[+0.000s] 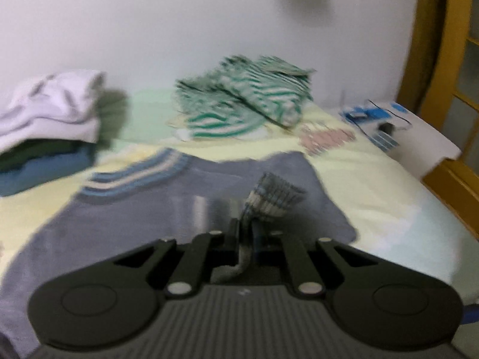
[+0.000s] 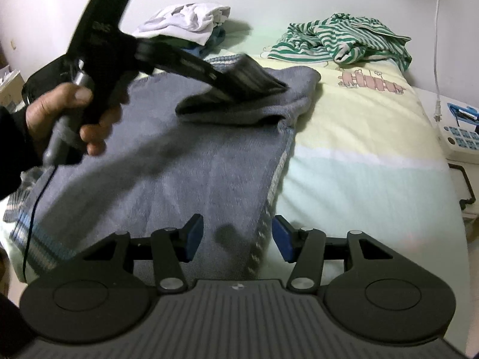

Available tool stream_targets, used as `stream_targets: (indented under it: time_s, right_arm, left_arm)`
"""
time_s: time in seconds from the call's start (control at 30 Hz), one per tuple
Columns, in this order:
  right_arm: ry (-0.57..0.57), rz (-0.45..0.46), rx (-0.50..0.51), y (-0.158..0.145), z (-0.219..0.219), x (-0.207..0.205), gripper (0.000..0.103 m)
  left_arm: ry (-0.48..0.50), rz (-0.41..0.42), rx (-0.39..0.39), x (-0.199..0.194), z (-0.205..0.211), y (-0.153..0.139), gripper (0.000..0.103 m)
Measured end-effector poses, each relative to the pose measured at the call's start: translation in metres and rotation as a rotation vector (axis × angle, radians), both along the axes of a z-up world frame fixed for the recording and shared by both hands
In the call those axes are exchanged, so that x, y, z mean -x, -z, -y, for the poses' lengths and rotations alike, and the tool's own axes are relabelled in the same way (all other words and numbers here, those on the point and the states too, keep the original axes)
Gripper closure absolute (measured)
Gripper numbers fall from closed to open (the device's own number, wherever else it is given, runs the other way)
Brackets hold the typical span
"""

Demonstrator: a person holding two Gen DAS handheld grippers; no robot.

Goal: Fold clothes
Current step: 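Lay the held sleeve across the sweater body and open the left gripper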

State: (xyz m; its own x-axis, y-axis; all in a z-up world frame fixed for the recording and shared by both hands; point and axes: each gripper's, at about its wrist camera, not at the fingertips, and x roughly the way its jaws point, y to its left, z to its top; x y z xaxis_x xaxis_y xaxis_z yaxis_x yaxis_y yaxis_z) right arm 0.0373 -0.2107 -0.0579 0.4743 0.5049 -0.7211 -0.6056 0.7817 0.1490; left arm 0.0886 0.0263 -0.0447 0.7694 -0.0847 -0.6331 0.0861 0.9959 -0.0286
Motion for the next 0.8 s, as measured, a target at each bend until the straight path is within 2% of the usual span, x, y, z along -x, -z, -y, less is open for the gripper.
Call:
stream_targets:
  time_s: [0.27,0.37,0.47,0.6,0.73,0.77,0.8]
  right_arm:
    - [0.185,-0.054,-0.010,-0.006,0.010,0.025,0.049]
    - [0.247,-0.065,0.011,-0.005,0.004,0.041,0.050]
    - [0.324,-0.066,0.039,-0.001,-0.003,0.057,0.050]
    - [0.452,-0.083,0.007,0.004,-0.006,0.075,0.050]
    - [0.496,-0.072,0.010,0.005,-0.019,0.086,0.050]
    - [0.496,-0.072,0.011,0.005,-0.023,0.087,0.050]
    - [0.490,-0.069,0.018,0.005,-0.025,0.088,0.050]
  left_arm:
    - [-0.091,0.060,0.042,0.013,-0.086,-0.033,0.095]
    - [-0.129,0.069,0.093,0.023,-0.119,-0.036,0.095]
    - [-0.169,0.061,0.131,0.034,-0.145,-0.027,0.096]
    - [-0.163,-0.032,0.157,0.039,-0.160,0.006,0.096]
    - [-0.148,-0.074,0.161,0.048,-0.158,0.027,0.095]
    - [-0.144,-0.078,0.172,0.050,-0.157,0.030,0.084]
    - [-0.141,-0.082,0.182,0.052,-0.156,0.033,0.064]
